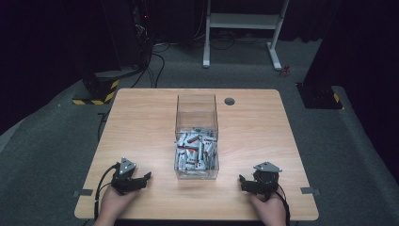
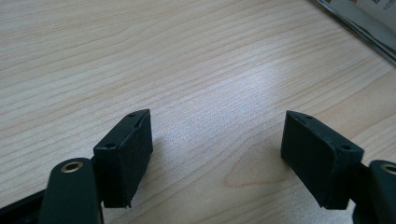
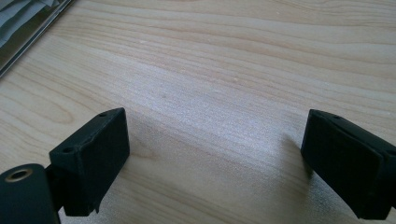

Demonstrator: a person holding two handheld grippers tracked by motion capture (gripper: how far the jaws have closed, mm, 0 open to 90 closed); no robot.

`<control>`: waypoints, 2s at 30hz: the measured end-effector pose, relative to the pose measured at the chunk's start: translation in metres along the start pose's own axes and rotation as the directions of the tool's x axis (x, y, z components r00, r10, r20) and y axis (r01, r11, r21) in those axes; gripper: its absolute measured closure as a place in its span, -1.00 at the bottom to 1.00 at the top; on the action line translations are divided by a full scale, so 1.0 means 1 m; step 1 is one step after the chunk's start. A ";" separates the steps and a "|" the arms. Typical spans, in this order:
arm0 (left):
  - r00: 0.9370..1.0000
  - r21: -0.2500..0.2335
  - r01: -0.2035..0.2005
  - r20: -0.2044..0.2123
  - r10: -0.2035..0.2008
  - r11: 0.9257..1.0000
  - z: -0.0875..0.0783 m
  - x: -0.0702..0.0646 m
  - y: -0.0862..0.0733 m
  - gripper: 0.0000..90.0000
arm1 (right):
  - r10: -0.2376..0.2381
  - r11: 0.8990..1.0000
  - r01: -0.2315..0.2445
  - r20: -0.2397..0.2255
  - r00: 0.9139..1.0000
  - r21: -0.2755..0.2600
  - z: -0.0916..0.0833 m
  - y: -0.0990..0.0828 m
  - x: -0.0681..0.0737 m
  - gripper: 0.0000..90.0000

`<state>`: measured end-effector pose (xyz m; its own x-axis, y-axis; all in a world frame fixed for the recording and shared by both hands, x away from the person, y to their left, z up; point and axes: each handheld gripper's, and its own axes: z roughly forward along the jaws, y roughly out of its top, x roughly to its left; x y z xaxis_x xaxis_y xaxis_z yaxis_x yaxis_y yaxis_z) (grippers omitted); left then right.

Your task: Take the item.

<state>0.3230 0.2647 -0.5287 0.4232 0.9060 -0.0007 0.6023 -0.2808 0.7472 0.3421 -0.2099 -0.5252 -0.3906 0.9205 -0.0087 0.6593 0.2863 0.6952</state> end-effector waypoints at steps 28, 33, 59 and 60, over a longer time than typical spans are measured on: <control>1.000 0.007 0.005 -0.016 -0.005 1.000 -0.002 0.000 0.000 -0.39 | -0.003 1.000 0.003 -0.003 1.000 0.000 0.000 0.000 0.000 -0.83; 0.999 -0.017 0.022 -0.023 -0.022 1.000 -0.007 -0.001 0.001 -0.36 | -0.003 1.000 0.003 -0.006 1.000 0.000 0.000 0.001 0.000 -0.83; 0.998 -0.136 0.067 0.030 -0.064 0.988 -0.025 -0.008 0.009 -0.29 | -0.016 1.000 0.016 -0.013 1.000 0.000 0.000 0.001 0.000 -0.83; 0.998 -0.136 0.067 0.030 -0.064 0.988 -0.025 -0.008 0.009 -0.29 | -0.016 1.000 0.016 -0.013 1.000 0.000 0.000 0.001 0.000 -0.83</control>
<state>0.3080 0.2625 -0.5055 0.4036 0.9124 -0.0682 0.5315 -0.1731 0.8291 0.3426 -0.2097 -0.5250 -0.4096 0.9122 -0.0104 0.6531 0.3011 0.6949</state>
